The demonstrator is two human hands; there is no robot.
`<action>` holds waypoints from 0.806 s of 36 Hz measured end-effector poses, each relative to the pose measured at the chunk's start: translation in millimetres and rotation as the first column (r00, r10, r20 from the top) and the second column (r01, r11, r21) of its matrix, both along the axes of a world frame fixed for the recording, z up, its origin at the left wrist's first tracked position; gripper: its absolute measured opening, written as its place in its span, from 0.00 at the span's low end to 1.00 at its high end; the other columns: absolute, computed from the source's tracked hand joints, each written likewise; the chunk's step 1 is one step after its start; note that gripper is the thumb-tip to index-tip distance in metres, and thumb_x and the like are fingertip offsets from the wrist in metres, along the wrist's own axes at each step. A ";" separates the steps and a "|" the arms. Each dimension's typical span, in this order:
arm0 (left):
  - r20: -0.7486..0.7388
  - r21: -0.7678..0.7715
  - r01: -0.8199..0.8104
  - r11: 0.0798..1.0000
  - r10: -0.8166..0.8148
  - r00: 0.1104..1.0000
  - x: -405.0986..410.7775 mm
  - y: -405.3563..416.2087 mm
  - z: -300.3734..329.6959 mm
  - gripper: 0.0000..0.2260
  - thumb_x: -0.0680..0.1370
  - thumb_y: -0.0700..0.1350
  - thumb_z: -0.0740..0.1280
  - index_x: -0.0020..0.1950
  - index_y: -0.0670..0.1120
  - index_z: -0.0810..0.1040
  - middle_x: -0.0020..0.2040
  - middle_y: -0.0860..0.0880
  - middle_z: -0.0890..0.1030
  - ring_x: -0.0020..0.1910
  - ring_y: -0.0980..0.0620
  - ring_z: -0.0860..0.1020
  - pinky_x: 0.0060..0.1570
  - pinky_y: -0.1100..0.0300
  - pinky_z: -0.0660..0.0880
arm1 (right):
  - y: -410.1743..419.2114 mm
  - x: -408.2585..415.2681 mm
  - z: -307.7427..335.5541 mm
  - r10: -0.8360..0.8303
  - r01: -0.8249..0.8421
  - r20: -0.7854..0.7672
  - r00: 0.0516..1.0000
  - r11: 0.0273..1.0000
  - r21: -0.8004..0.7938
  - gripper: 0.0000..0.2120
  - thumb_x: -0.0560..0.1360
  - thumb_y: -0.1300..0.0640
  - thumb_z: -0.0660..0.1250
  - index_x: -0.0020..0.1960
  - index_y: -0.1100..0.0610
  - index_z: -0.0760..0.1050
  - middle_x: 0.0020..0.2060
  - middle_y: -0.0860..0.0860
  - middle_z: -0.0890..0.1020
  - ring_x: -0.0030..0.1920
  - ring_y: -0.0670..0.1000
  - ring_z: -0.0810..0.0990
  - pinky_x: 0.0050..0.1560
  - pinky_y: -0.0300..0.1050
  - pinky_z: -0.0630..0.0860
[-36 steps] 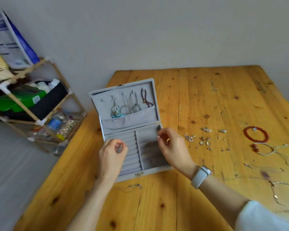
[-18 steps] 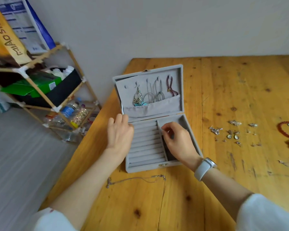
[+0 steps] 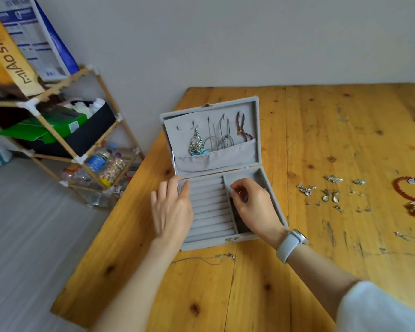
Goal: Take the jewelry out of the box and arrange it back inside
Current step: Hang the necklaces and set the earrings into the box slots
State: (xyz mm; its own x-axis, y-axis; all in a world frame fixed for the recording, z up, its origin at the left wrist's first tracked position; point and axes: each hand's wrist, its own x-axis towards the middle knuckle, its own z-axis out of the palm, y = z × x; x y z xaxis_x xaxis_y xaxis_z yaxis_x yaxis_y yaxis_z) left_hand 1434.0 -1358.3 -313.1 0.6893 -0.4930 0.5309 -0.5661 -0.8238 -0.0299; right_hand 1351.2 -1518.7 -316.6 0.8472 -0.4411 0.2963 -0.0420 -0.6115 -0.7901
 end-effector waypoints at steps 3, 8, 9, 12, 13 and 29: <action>-0.080 -0.015 -0.046 0.999 0.045 0.996 -5.3 0.2 0.1 0.16 0.66 0.38 0.72 0.53 0.45 0.81 0.62 0.42 0.75 0.53 0.42 0.72 0.42 0.51 0.70 | -0.1 0.6 0.2 0.001 -0.001 0.007 1.000 1.000 0.024 0.06 0.75 0.62 0.64 0.52 0.58 0.75 0.43 0.47 0.77 0.40 0.41 0.73 0.41 0.24 0.68; -0.243 -0.040 -0.141 0.989 0.127 0.962 -4.5 -0.5 -5.7 0.16 0.67 0.39 0.72 0.54 0.46 0.81 0.68 0.40 0.69 0.61 0.37 0.70 0.48 0.45 0.71 | 1.1 10.5 5.7 0.027 -0.028 0.018 0.999 0.999 0.044 0.05 0.74 0.62 0.65 0.49 0.60 0.77 0.42 0.50 0.80 0.39 0.45 0.74 0.39 0.26 0.68; -0.260 -0.056 -0.151 0.987 0.131 0.957 -4.5 -0.9 -6.7 0.16 0.67 0.39 0.72 0.54 0.46 0.81 0.68 0.40 0.69 0.61 0.37 0.70 0.48 0.45 0.71 | 2.6 15.5 7.3 0.031 -0.032 0.025 0.999 0.999 0.041 0.04 0.74 0.63 0.66 0.48 0.60 0.77 0.42 0.51 0.80 0.39 0.46 0.75 0.39 0.28 0.67; -0.290 -0.119 -0.171 0.978 0.131 0.948 -5.1 -1.0 -9.2 0.16 0.67 0.38 0.72 0.54 0.47 0.82 0.67 0.40 0.71 0.60 0.37 0.72 0.48 0.46 0.71 | 11.1 35.1 11.8 0.061 -0.061 0.032 0.998 0.998 0.019 0.04 0.73 0.64 0.67 0.47 0.62 0.78 0.42 0.54 0.82 0.40 0.48 0.75 0.41 0.32 0.66; -0.297 -0.142 -0.178 0.974 0.130 0.946 -5.5 -0.7 -9.7 0.16 0.67 0.37 0.72 0.54 0.47 0.82 0.66 0.40 0.72 0.58 0.37 0.73 0.47 0.46 0.72 | 14.7 41.9 12.2 0.076 -0.076 0.028 0.997 0.997 0.019 0.04 0.73 0.64 0.67 0.46 0.62 0.78 0.42 0.55 0.82 0.39 0.50 0.75 0.42 0.33 0.67; -0.223 -0.292 -0.161 0.943 0.097 0.970 -6.4 0.1 -15.5 0.16 0.65 0.35 0.72 0.51 0.46 0.82 0.47 0.47 0.82 0.43 0.44 0.79 0.38 0.53 0.72 | 33.8 77.0 3.5 0.213 -0.236 -0.123 0.969 0.946 -0.223 0.04 0.73 0.62 0.65 0.47 0.60 0.77 0.46 0.56 0.80 0.49 0.59 0.77 0.47 0.54 0.74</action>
State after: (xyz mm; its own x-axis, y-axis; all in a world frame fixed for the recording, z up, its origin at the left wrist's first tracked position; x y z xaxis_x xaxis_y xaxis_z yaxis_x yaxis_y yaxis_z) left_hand 1427.6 -1358.2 -328.6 0.8446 -0.2287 0.4842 -0.4217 -0.8413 0.3383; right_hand 1428.2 -1485.0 -313.1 0.9458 -0.1642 0.2802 0.0489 -0.7810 -0.6227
